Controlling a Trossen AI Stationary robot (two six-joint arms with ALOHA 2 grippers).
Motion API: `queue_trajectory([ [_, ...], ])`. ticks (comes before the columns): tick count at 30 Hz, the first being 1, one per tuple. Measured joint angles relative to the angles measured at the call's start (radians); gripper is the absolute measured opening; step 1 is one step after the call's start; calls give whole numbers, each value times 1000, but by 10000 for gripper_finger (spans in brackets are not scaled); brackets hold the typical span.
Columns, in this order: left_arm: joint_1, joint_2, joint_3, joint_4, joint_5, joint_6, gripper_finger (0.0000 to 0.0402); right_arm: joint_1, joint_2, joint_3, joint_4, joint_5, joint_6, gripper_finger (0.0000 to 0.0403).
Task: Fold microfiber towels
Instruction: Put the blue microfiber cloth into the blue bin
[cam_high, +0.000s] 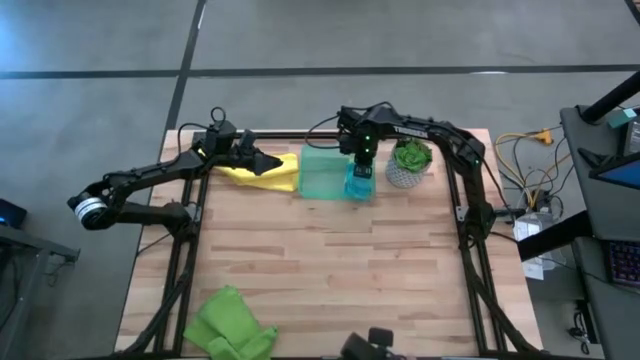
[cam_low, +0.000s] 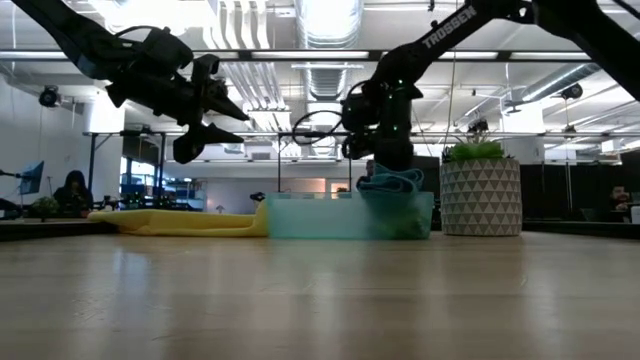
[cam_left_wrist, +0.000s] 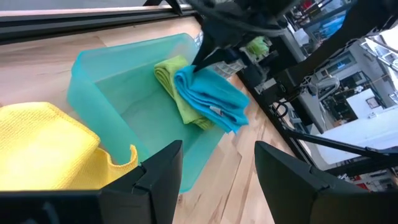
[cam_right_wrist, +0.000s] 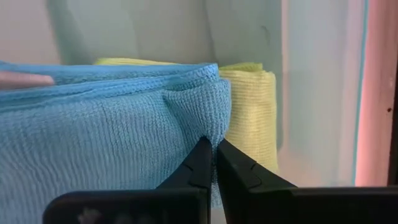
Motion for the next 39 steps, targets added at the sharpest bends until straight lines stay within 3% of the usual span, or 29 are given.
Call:
queue_trajectory([
  [30, 1, 0, -1, 0, -44, -18, 184, -38, -5, 0, 65, 66, -58, 12],
  [34, 1, 0, -1, 0, -44, -22, 184, -39, 3, 0, 66, 67, -51, 35],
  [39, 1, 0, -1, 0, -43, -24, 184, -50, -10, 7, 57, 67, 1, 93],
])
